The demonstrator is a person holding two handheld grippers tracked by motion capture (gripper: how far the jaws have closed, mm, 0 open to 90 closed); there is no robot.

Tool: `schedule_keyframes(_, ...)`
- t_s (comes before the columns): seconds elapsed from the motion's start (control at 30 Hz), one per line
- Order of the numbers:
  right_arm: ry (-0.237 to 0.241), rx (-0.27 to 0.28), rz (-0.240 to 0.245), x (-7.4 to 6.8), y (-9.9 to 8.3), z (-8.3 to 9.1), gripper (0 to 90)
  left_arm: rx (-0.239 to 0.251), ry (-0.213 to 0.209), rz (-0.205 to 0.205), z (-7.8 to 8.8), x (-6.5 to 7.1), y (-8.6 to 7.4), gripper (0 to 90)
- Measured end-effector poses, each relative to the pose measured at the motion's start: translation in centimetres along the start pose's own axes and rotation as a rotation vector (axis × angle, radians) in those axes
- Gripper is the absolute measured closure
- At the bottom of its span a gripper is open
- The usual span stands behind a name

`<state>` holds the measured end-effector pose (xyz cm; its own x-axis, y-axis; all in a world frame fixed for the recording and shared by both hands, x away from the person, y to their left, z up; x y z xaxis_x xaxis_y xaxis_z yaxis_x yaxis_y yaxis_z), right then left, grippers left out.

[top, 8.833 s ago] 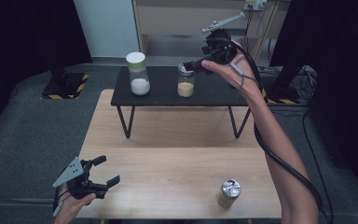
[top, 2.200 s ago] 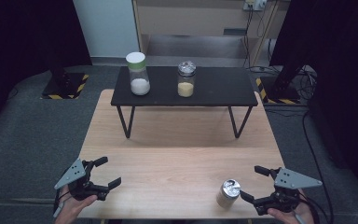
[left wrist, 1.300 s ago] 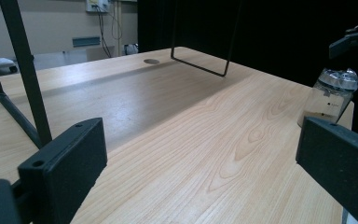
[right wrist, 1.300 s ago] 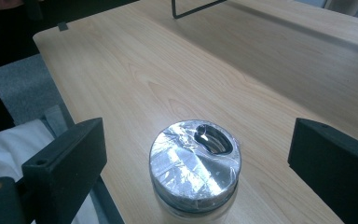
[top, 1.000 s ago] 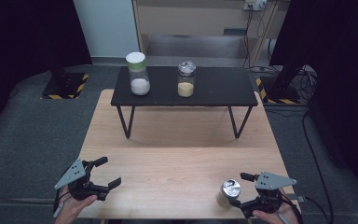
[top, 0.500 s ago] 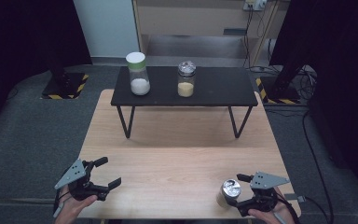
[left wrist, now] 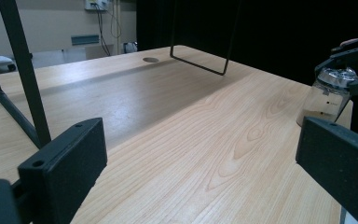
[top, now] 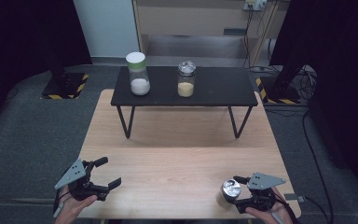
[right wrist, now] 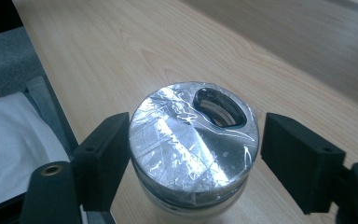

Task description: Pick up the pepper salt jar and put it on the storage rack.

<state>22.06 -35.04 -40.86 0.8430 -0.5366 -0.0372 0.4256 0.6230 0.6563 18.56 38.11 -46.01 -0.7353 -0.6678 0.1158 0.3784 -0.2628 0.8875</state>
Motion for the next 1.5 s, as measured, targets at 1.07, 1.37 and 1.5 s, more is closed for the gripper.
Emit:
schedule_keyframes(1.07, -0.003, -0.004, 0.027, -0.2, 0.5, 0.6, 34.8, 0.000, 0.000, 0.000, 0.0, 0.0, 0.0, 0.6)
schedule_keyframes(1.37, 0.002, -0.008, 0.034, 0.3, 1.7, 1.4, 34.8, 0.000, 0.000, 0.000, 0.0, 0.0, 0.0, 0.6)
schedule_keyframes(1.5, 0.003, -0.015, 0.042, 0.6, 2.6, 1.9, 34.8, 0.000, 0.000, 0.002, 0.0, 0.0, 0.0, 0.6)
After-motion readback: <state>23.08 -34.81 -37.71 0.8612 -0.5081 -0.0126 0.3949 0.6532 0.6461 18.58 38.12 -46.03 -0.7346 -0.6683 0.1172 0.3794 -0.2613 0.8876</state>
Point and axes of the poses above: each handheld gripper's, and its own axes: z roughly backward along the jaws, y roughly out of its top, x roughly to its right, the point moved 1 cm from there along -z, roughly forward along the jaws, and after that the axes turned 15 degrees about -x, right-handed, at the moved point
